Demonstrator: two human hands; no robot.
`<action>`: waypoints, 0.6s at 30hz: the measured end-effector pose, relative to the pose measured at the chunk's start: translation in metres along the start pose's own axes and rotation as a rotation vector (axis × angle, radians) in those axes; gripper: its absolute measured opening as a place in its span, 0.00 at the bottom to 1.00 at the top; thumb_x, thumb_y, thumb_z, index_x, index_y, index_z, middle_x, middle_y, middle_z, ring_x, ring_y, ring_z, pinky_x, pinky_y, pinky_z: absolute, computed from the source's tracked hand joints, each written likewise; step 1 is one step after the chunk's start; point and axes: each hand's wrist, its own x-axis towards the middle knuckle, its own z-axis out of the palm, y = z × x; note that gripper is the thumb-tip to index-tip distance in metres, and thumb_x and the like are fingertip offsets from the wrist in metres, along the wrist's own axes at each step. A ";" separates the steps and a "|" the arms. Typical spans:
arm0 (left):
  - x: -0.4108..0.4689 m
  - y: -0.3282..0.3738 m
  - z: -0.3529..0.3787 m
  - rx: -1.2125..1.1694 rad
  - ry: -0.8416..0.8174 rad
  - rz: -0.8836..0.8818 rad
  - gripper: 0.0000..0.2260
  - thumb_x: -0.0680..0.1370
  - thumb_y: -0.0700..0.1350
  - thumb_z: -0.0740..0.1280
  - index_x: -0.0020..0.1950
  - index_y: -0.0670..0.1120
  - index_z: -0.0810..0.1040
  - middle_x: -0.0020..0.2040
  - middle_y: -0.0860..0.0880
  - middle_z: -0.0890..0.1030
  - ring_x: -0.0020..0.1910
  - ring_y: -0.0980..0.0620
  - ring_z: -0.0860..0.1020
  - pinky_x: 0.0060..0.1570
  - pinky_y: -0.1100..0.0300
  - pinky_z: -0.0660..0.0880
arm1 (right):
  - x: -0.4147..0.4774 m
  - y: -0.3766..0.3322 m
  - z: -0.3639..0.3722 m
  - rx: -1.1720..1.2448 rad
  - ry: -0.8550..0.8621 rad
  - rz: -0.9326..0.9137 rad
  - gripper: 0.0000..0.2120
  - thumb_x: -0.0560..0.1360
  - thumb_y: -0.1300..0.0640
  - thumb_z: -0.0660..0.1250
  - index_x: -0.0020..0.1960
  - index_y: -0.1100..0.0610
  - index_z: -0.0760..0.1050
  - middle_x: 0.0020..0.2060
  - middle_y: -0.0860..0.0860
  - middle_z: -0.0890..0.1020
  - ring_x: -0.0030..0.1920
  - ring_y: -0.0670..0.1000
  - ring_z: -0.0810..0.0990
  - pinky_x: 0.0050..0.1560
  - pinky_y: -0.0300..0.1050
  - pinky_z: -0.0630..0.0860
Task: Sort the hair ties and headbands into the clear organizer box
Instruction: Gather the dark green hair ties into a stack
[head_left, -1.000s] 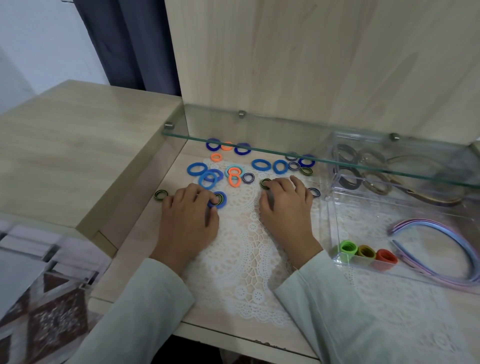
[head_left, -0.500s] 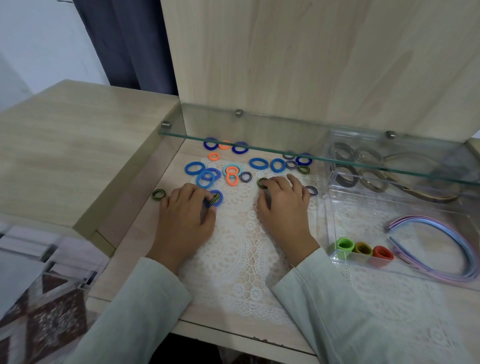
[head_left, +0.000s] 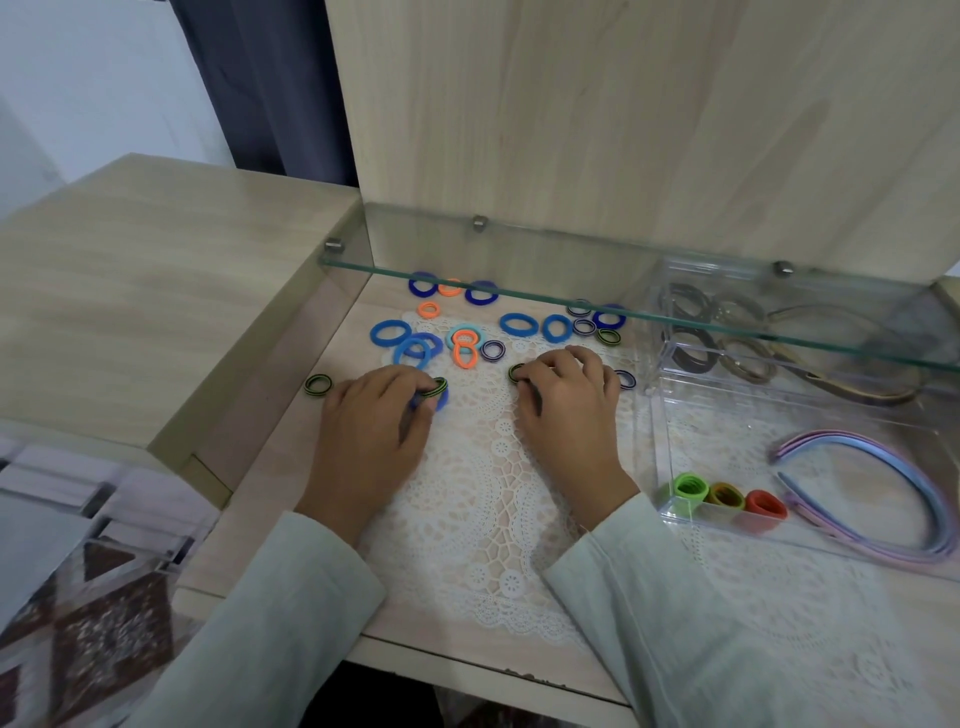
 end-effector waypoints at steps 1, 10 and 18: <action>-0.001 0.000 -0.001 0.007 0.021 0.023 0.08 0.78 0.50 0.62 0.54 0.52 0.79 0.52 0.57 0.81 0.52 0.55 0.78 0.54 0.58 0.65 | 0.000 0.001 0.000 -0.005 0.003 -0.002 0.05 0.74 0.57 0.68 0.48 0.53 0.82 0.47 0.50 0.81 0.58 0.58 0.74 0.59 0.57 0.67; -0.005 0.002 0.001 0.041 0.033 0.257 0.10 0.78 0.53 0.65 0.54 0.56 0.84 0.54 0.60 0.83 0.54 0.58 0.80 0.58 0.55 0.67 | -0.002 -0.001 -0.002 -0.027 0.042 -0.015 0.04 0.74 0.56 0.69 0.47 0.52 0.82 0.45 0.48 0.82 0.53 0.56 0.75 0.55 0.55 0.67; -0.004 0.003 -0.001 0.057 -0.094 0.251 0.13 0.80 0.55 0.60 0.57 0.60 0.83 0.57 0.64 0.82 0.60 0.61 0.76 0.60 0.58 0.61 | -0.007 0.002 -0.007 0.007 0.011 -0.043 0.07 0.73 0.58 0.67 0.49 0.51 0.81 0.48 0.45 0.82 0.57 0.54 0.73 0.60 0.55 0.61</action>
